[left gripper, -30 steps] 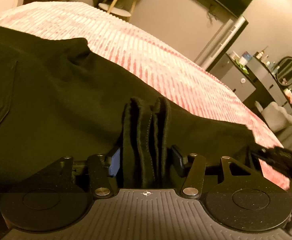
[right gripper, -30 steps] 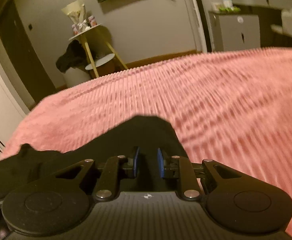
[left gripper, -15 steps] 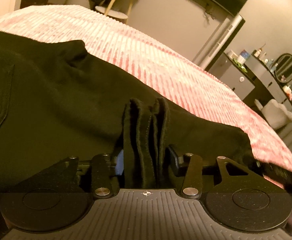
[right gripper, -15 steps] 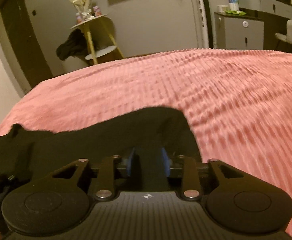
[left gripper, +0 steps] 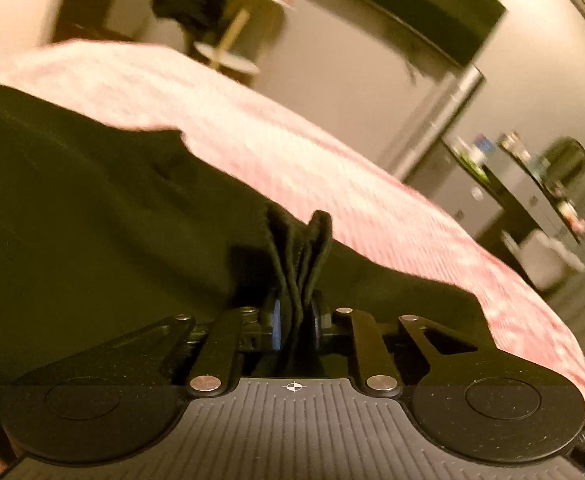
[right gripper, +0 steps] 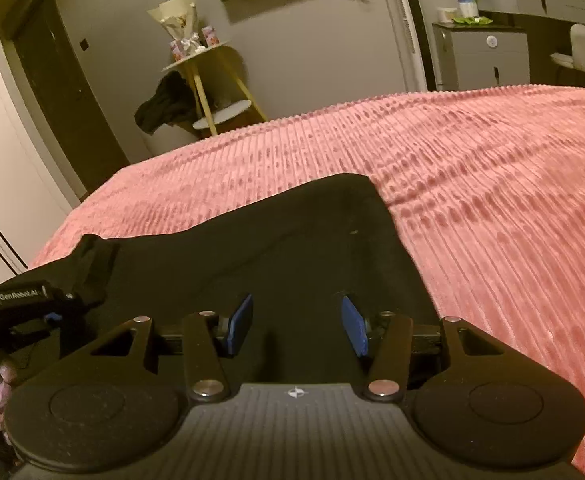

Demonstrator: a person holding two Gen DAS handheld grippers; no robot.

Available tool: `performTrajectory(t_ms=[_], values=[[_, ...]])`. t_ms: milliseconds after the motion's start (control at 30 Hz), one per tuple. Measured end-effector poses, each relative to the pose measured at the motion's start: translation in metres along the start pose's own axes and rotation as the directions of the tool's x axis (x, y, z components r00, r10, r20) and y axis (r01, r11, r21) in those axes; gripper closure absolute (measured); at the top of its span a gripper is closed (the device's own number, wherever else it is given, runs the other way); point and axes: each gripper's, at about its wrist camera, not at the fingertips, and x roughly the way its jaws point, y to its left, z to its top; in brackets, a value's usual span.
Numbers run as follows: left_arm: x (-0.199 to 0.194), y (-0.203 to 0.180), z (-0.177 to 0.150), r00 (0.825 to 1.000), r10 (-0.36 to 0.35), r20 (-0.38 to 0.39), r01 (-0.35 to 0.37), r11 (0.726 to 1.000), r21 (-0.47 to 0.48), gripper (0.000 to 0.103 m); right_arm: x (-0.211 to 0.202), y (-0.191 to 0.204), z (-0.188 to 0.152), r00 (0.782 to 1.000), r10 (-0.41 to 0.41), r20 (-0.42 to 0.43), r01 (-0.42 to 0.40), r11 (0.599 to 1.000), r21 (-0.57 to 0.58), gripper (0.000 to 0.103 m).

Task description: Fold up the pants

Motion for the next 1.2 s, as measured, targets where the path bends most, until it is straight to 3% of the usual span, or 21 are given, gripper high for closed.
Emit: performTrajectory(t_ms=[133, 200, 433, 500, 567, 733, 800, 867, 1000, 1067, 1133, 1200], values=[[0.005, 0.016, 0.001, 0.995, 0.097, -0.037, -0.098, 0.995, -0.031, 0.075, 0.006, -0.001, -0.001, 1.0, 0.001, -0.019, -0.001, 1.0, 0.005, 0.052], [0.007, 0.017, 0.0, 0.987, 0.151, -0.05, -0.153, 0.988, -0.032, 0.051, 0.011, -0.002, -0.002, 0.999, -0.009, -0.033, 0.009, 1.0, 0.009, 0.052], [-0.019, 0.031, 0.006, 0.988, 0.151, -0.014, -0.151, 0.977, -0.152, 0.028, 0.011, -0.006, -0.002, 0.999, 0.01, -0.03, -0.009, 0.999, 0.034, 0.05], [-0.034, 0.045, 0.011, 0.985, 0.168, 0.024, -0.158, 0.958, -0.241, 0.009, 0.012, -0.008, -0.002, 0.999, 0.015, -0.034, -0.014, 0.999, 0.045, 0.049], [-0.047, 0.061, 0.013, 0.979, 0.198, 0.048, -0.172, 0.931, -0.322, 0.007, 0.014, -0.009, -0.002, 0.999, 0.017, -0.039, -0.015, 0.999, 0.047, 0.048], [-0.068, 0.095, 0.02, 0.98, 0.194, 0.053, -0.15, 0.883, -0.445, 0.007, 0.016, -0.007, -0.002, 0.999, 0.021, -0.047, -0.02, 0.999, 0.036, 0.043], [-0.072, 0.093, 0.022, 0.981, 0.184, 0.068, -0.138, 0.893, -0.429, 0.007, 0.017, -0.005, -0.002, 0.999, 0.019, -0.047, -0.018, 0.999, 0.028, 0.042], [-0.07, 0.08, 0.023, 0.987, 0.143, 0.08, -0.103, 0.922, -0.374, 0.007, 0.017, -0.005, -0.002, 0.999, 0.019, -0.043, -0.017, 1.0, 0.026, 0.042], [-0.051, 0.045, 0.021, 0.997, 0.073, 0.038, -0.062, 0.968, -0.243, 0.007, 0.014, -0.005, -0.003, 1.0, 0.016, -0.02, -0.015, 0.999, 0.028, 0.044], [-0.038, 0.035, 0.017, 0.999, 0.054, -0.003, -0.053, 0.978, -0.201, 0.007, 0.012, -0.006, -0.003, 1.0, 0.009, -0.005, -0.009, 0.999, 0.033, 0.053], [-0.024, 0.028, 0.01, 0.997, 0.047, -0.056, -0.056, 0.984, -0.172, 0.007, 0.012, -0.009, -0.002, 1.0, 0.02, -0.001, -0.02, 0.999, 0.048, 0.069], [-0.007, 0.029, 0.007, 0.992, 0.051, -0.113, -0.07, 0.983, -0.167, 0.007, 0.016, -0.011, -0.002, 0.999, 0.035, -0.018, -0.034, 0.998, 0.059, 0.072]])
